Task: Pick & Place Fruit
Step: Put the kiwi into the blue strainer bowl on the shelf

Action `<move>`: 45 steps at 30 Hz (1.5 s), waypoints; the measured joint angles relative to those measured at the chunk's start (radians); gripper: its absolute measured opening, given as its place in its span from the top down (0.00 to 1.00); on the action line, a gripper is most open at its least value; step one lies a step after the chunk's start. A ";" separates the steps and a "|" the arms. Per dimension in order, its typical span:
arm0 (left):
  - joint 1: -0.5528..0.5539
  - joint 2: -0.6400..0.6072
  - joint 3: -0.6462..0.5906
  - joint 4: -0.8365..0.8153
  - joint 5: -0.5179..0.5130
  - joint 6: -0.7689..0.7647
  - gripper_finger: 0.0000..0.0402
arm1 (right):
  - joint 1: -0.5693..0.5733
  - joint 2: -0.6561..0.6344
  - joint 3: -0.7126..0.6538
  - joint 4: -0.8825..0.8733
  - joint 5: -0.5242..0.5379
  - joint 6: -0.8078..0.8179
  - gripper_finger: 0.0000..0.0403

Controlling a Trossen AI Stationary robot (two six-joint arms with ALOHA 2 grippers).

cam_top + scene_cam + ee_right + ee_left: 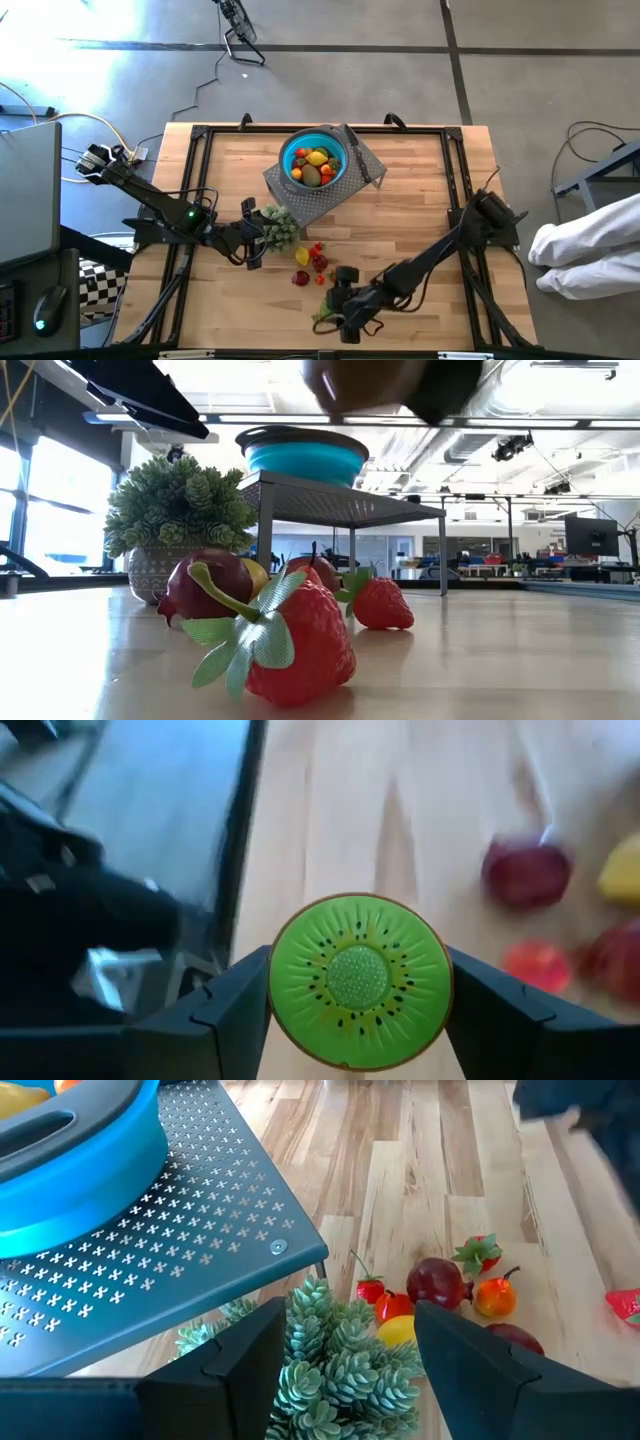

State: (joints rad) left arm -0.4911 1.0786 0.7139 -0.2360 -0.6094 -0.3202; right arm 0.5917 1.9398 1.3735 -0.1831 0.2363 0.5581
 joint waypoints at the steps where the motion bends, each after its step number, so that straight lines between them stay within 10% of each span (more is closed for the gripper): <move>1: 0.000 0.000 0.000 -0.001 0.000 0.000 0.46 | -0.009 -0.018 0.001 0.000 0.000 -0.004 0.41; 33: 0.000 0.000 0.000 0.003 -0.041 0.001 0.46 | -0.551 -0.431 0.000 -0.024 0.074 -0.584 0.40; 45: 0.000 0.000 0.000 0.002 -0.216 0.036 0.46 | -0.799 -0.402 0.000 -0.049 -0.167 -0.616 0.40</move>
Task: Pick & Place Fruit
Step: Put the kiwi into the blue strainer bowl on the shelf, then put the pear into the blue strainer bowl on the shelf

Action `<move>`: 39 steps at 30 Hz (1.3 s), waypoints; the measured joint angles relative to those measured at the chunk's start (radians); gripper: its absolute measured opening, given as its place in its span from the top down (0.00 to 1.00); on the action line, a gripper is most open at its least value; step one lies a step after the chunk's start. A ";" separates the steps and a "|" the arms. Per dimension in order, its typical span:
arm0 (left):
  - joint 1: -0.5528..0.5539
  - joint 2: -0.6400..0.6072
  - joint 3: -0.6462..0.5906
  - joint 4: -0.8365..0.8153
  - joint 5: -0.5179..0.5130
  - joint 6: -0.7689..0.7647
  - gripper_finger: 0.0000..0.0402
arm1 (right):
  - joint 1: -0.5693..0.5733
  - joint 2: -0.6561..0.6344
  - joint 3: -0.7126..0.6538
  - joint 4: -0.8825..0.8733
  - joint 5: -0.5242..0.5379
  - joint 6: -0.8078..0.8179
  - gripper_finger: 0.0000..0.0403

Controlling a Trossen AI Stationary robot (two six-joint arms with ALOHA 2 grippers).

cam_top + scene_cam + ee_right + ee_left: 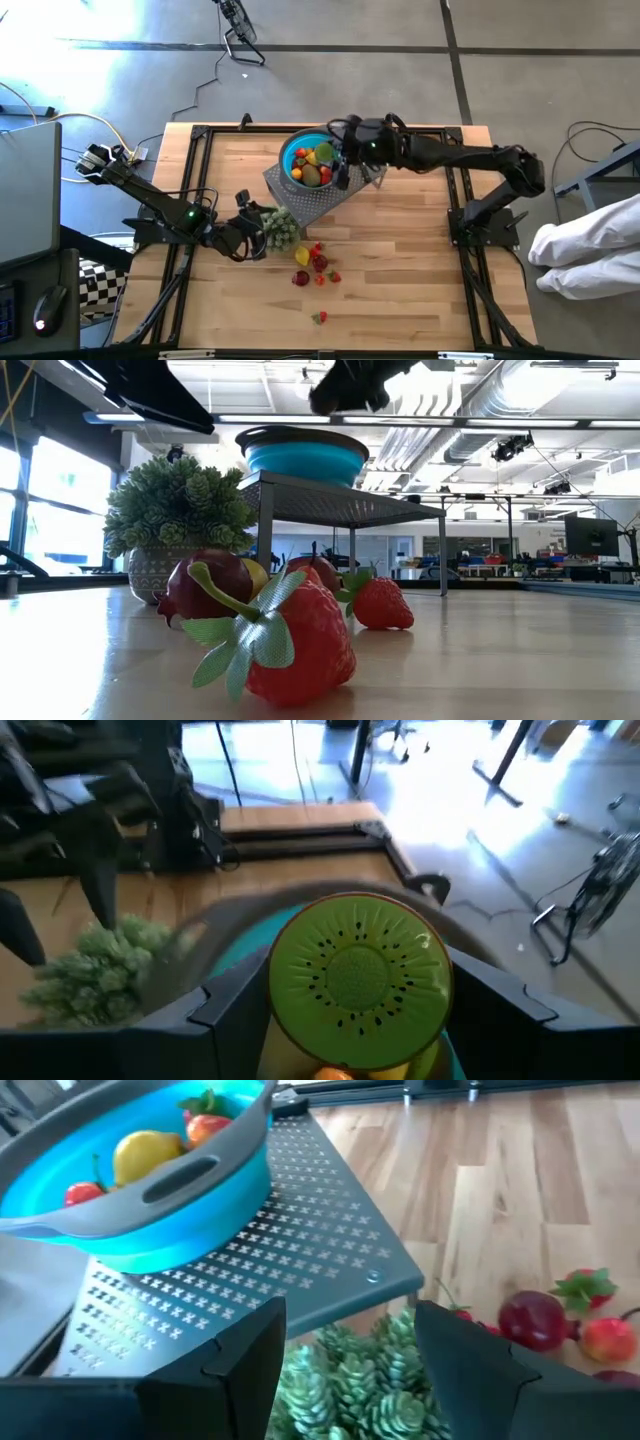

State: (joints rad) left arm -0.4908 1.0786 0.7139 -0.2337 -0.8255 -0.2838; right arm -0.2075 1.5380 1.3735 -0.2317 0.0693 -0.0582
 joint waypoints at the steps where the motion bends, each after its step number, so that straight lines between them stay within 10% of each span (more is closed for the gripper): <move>1: 0.000 0.000 0.000 0.000 -0.008 0.002 0.46 | -0.015 0.003 0.000 -0.009 -0.022 0.000 0.40; 9: 0.000 0.000 0.000 -0.001 -0.057 0.002 0.46 | -0.065 0.073 0.000 -0.066 -0.177 0.000 0.40; 39: 0.000 0.000 0.000 -0.001 -0.059 -0.001 0.46 | -0.041 0.039 0.000 -0.093 -0.175 -0.018 0.34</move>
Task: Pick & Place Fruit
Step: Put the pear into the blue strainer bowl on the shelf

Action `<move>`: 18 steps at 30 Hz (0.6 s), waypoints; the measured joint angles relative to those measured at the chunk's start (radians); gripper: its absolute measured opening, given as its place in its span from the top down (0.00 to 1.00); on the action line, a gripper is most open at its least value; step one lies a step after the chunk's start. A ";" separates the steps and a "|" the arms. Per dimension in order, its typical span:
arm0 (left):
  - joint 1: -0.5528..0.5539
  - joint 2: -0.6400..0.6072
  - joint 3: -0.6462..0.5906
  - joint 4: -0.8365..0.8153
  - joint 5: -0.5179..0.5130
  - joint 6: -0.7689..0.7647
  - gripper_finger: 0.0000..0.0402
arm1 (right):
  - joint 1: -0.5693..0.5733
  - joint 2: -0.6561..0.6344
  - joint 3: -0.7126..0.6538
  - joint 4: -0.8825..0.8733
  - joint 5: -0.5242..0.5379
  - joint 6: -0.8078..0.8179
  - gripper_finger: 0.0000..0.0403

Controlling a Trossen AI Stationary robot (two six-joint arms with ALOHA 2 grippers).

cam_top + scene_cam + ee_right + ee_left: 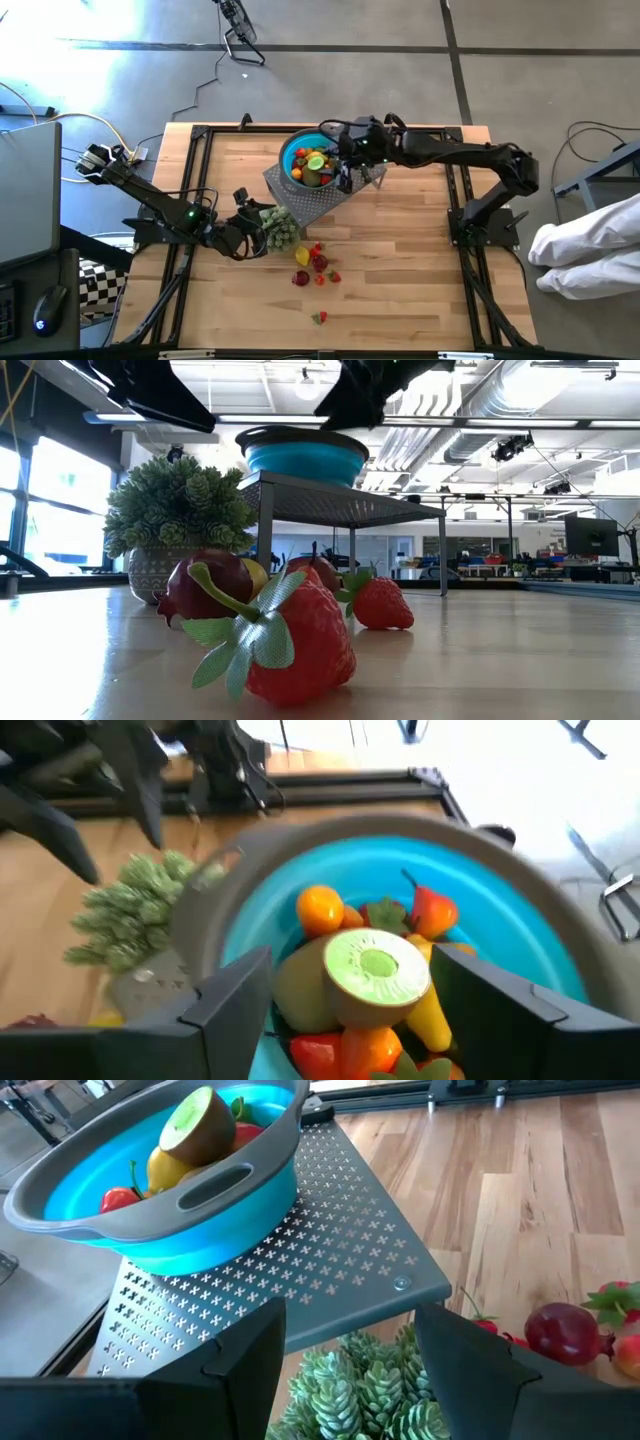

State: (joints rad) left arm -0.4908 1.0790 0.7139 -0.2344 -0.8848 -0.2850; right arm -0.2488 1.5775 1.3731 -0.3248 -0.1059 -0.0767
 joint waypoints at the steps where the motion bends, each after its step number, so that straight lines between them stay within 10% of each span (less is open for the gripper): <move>1: 0.000 0.000 0.000 0.000 0.000 0.000 0.46 | 0.005 -0.013 0.000 0.000 0.000 0.000 0.36; 18: 0.000 0.000 0.000 0.002 0.003 -0.005 0.46 | 0.141 -0.291 0.001 -0.054 -0.001 0.001 0.57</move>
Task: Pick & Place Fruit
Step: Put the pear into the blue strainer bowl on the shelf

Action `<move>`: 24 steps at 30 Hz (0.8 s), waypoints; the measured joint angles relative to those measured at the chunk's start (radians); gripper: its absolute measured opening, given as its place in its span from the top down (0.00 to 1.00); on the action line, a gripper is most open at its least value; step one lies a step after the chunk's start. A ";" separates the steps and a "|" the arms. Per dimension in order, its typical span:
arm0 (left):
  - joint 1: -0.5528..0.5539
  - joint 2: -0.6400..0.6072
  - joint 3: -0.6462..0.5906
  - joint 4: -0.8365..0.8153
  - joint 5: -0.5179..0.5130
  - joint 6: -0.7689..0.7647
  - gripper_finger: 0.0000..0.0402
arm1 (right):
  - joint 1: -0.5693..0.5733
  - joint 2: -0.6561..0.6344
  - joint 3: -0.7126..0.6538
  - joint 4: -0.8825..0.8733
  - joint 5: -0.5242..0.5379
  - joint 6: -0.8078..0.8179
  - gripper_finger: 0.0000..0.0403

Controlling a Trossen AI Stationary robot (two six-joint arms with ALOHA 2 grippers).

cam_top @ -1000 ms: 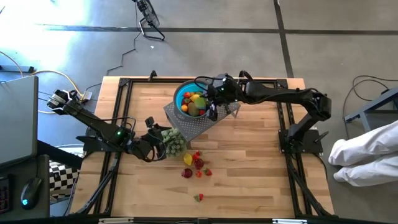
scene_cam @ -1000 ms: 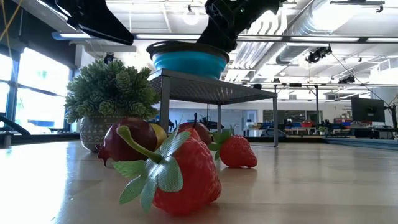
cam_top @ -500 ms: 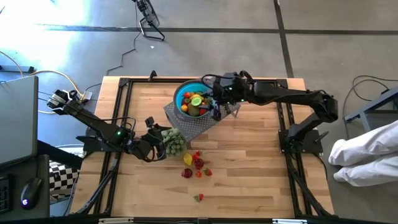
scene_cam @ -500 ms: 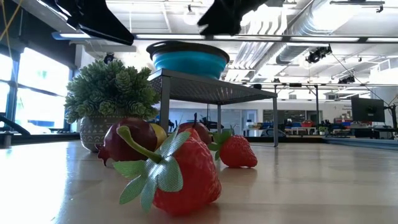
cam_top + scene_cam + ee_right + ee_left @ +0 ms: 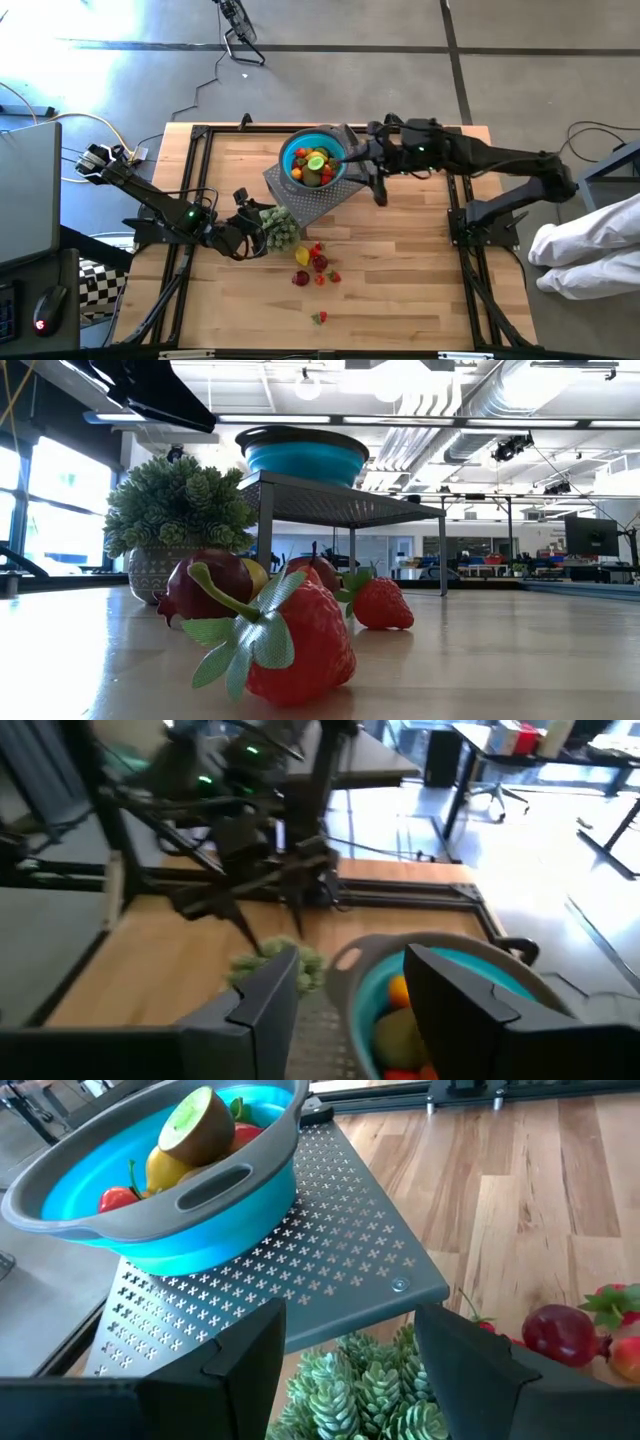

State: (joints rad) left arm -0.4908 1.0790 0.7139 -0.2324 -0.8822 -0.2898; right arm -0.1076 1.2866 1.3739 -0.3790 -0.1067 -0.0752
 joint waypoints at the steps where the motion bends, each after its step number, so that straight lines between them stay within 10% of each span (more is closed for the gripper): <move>1: 0.000 0.000 0.000 0.000 0.000 -0.004 0.46 | 0.012 -0.009 0.000 -0.006 0.000 0.001 0.57; 24: 0.000 0.000 0.000 -0.005 0.123 -0.003 0.46 | 0.503 -0.086 0.000 -0.159 0.382 0.419 0.88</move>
State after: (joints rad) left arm -0.4908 1.0790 0.7139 -0.2379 -0.7594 -0.2928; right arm 0.3958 1.2008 1.3735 -0.5381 0.2753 0.3434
